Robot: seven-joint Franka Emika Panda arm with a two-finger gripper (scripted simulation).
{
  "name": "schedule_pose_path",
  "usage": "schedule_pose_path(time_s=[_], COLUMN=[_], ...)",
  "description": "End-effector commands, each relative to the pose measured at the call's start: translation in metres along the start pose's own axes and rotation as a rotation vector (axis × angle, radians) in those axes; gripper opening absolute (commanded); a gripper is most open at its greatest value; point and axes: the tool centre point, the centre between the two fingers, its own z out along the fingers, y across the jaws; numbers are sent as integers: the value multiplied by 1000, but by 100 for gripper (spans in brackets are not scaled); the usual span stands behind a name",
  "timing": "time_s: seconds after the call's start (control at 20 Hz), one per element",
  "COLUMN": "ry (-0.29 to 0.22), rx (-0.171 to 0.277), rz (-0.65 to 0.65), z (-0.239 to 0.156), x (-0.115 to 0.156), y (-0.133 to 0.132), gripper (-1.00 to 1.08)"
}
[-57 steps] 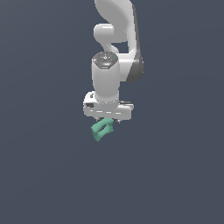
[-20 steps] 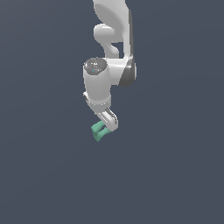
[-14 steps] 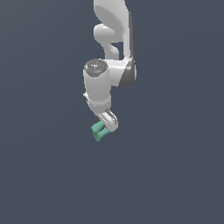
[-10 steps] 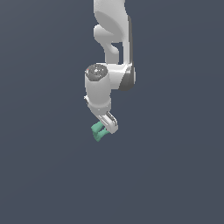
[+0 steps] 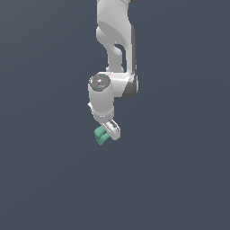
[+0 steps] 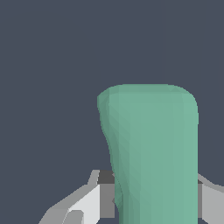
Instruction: Pick up the object and move it to a goal position.
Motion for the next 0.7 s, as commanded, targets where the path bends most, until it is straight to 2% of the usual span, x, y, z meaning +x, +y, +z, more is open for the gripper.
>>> schedule_pose_path(time_s=[0.0, 0.65], ry=[0, 1], rx=[1, 1], rz=[0, 0], z=[0, -7], x=[0, -4], y=[0, -4], gripper=[-100, -100])
